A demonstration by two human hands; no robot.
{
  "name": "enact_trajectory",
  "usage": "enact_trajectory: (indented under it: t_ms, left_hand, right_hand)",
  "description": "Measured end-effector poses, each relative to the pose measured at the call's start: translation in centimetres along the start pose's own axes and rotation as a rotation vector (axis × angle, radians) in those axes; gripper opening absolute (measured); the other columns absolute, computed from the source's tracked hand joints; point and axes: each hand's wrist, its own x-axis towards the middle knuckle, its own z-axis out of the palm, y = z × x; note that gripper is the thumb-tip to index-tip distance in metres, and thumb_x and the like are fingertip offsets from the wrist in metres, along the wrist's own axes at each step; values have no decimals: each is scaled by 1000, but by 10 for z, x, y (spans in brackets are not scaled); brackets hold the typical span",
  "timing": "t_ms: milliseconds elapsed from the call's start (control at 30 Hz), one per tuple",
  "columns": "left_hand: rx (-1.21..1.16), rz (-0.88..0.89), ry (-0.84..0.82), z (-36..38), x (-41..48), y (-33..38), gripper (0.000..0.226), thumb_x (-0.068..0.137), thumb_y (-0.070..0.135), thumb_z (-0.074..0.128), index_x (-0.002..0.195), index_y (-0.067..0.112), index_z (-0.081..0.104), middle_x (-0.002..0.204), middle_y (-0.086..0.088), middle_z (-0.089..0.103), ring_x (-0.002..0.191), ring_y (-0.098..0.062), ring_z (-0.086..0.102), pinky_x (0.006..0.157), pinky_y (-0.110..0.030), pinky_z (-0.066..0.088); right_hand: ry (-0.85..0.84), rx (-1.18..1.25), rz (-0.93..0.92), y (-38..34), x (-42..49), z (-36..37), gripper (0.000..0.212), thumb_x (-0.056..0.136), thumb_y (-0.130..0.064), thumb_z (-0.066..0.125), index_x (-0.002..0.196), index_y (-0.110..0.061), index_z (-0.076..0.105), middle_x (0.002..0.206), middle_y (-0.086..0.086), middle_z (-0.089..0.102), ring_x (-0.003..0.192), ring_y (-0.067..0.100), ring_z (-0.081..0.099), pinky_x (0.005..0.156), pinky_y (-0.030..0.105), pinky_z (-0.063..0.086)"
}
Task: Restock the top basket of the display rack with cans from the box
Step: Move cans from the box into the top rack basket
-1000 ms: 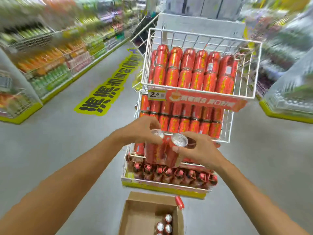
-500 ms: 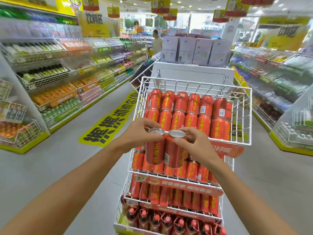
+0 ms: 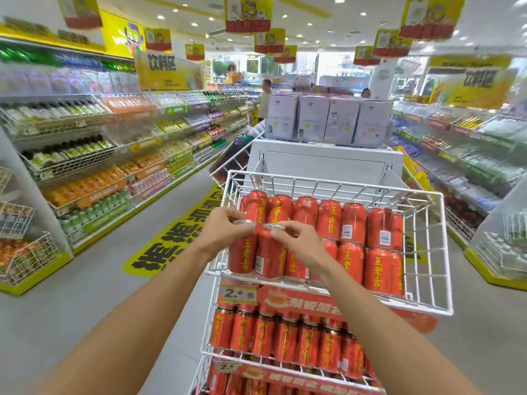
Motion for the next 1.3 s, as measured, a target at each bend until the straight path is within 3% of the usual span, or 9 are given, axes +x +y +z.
enact_trajectory:
  t_ms: [167,367,467,533,600,800,967,1100,1300]
  left_hand:
    - [-37,-13,3,15,11,-22,37,65,32,85,88,6,71,69,1,64,61,-8,55,57,-25,44]
    - [0,-22,-73,19,30,-34,31,82,27,81,86,-1,71,61,4,52,49,-3,45,46,-15,35]
    - [31,-54,-61,25,32,-39,37,80,36,80,94,5,68,74,-2,61,65,-11,56,58,-27,47]
    - [29,-68,-7,28,34,-44,49,71,49,76,99,11,64,92,-8,67,80,-21,63,76,-41,54]
    - [35,-50,51,31,33,-45,51,68,54,74,102,17,63,100,-4,67,93,-23,65,85,-43,54]
    - [-17,69,156,36,25,-47,35,82,43,78,105,20,66,104,5,68,99,-12,64,82,-33,53]
    - [5,64,112,36,23,-54,27,86,35,78,100,16,64,95,0,68,91,-17,66,81,-39,55]
    - [38,60,124,42,23,-55,27,86,37,77,97,17,63,95,-4,67,88,-21,65,80,-43,55]
    - [-20,17,234,43,19,-57,25,85,39,78,93,20,64,89,1,68,83,-16,67,76,-41,57]
  right_hand:
    - [57,-5,72,23,6,7,18,89,-36,80,100,-21,79,98,-4,78,92,4,70,85,24,52]
    - [233,-148,168,25,12,22,46,81,-62,77,86,-17,79,86,-6,77,85,5,69,72,21,53]
    - [271,-195,173,22,14,26,56,82,-63,75,83,-6,77,85,4,78,82,20,70,82,38,55]
    - [291,-221,186,23,18,29,61,81,-65,73,80,-4,75,81,6,77,78,21,69,81,41,55]
    - [315,-236,191,23,21,31,65,81,-68,71,77,-4,72,77,8,75,79,22,70,78,43,55]
    - [390,-225,139,17,20,32,66,87,-62,72,101,3,75,106,12,76,104,29,68,90,44,52]
    - [360,-216,182,29,13,35,61,78,-79,68,92,-20,73,91,-8,71,89,14,66,80,35,57]
    - [335,-224,188,24,9,30,44,82,-66,74,82,-24,62,78,-19,59,75,2,57,67,25,47]
    - [290,-323,160,20,22,30,70,79,-71,73,73,-1,70,70,10,71,72,20,67,66,38,52]
